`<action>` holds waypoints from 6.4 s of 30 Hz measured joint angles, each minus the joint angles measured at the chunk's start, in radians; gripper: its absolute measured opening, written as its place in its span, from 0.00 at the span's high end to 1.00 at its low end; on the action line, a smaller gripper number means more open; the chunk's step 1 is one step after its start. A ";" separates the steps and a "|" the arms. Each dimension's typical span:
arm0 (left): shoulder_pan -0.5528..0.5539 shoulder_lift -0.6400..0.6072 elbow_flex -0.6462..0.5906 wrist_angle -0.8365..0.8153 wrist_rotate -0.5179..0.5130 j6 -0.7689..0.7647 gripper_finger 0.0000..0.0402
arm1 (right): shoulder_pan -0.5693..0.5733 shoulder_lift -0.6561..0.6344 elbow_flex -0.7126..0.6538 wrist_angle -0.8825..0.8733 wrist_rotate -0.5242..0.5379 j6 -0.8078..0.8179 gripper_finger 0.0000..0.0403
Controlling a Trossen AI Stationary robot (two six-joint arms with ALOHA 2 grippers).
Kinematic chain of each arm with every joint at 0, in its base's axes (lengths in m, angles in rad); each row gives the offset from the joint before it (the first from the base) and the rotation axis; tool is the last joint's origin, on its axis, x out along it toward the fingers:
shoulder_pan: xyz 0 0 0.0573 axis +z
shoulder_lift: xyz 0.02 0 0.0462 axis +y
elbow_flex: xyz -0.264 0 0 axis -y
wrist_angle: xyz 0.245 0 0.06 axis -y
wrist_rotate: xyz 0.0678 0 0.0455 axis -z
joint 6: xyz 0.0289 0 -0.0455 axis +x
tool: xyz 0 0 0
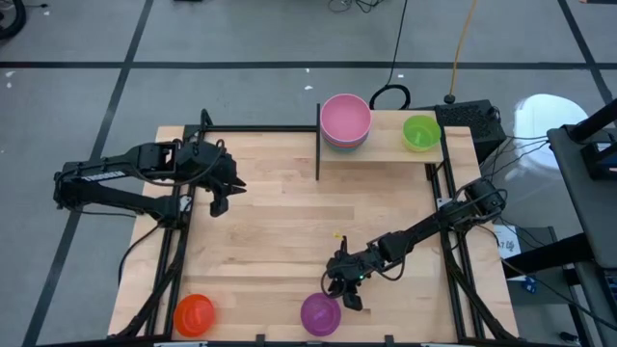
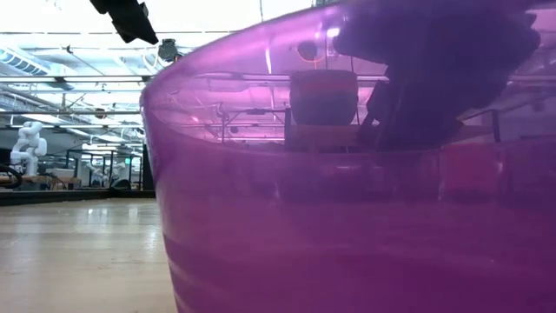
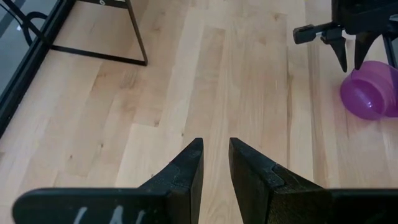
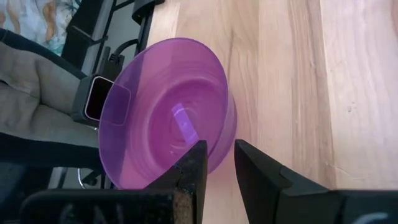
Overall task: Place and stack bowls onto a shelf
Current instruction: Stack the purple bowl on top of the green bowl on the shelf
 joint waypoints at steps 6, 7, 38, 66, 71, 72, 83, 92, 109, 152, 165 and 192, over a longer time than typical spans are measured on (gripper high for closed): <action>0.000 0.000 0.000 0.000 0.000 0.000 0.80 | 0.000 0.000 0.000 0.037 0.000 0.024 0.81; 0.000 0.000 0.000 0.000 0.000 0.000 0.80 | 0.000 0.000 0.000 0.049 0.000 0.024 0.81; 0.000 0.000 0.000 0.000 0.000 0.002 0.80 | -0.013 0.110 0.000 0.208 0.183 0.145 1.00; 0.000 0.000 0.000 0.014 -0.001 -0.057 0.80 | -0.097 -0.404 0.202 -0.711 1.435 0.246 1.00; 0.000 0.000 0.000 0.015 -0.001 -0.062 0.80 | -0.101 -0.412 0.202 -0.682 1.606 0.143 1.00; 0.000 0.000 0.000 0.015 -0.001 -0.067 0.80 | -0.101 -0.412 0.202 -0.674 1.634 0.118 1.00; 0.000 0.000 0.000 0.016 -0.001 -0.083 0.80 | -0.151 -0.483 0.202 -0.553 1.759 -0.116 1.00; 0.000 0.000 0.000 0.016 -0.001 -0.083 0.80 | -0.249 -0.607 0.199 -0.554 1.758 -0.319 1.00; 0.000 0.000 0.000 0.016 -0.002 -0.110 0.80 | -0.477 -0.916 0.023 -0.536 1.759 -0.405 1.00; 0.030 0.000 0.000 0.017 -0.013 -0.233 0.80 | -0.655 -1.102 -0.060 -1.282 1.256 0.008 1.00; 0.077 0.000 0.000 0.017 -0.013 -0.261 0.80 | -0.792 -1.113 -0.030 -1.166 1.149 -0.087 1.00; 0.077 0.000 0.000 0.017 -0.012 -0.296 0.80 | -1.258 -0.962 0.050 -1.114 0.741 -0.377 1.00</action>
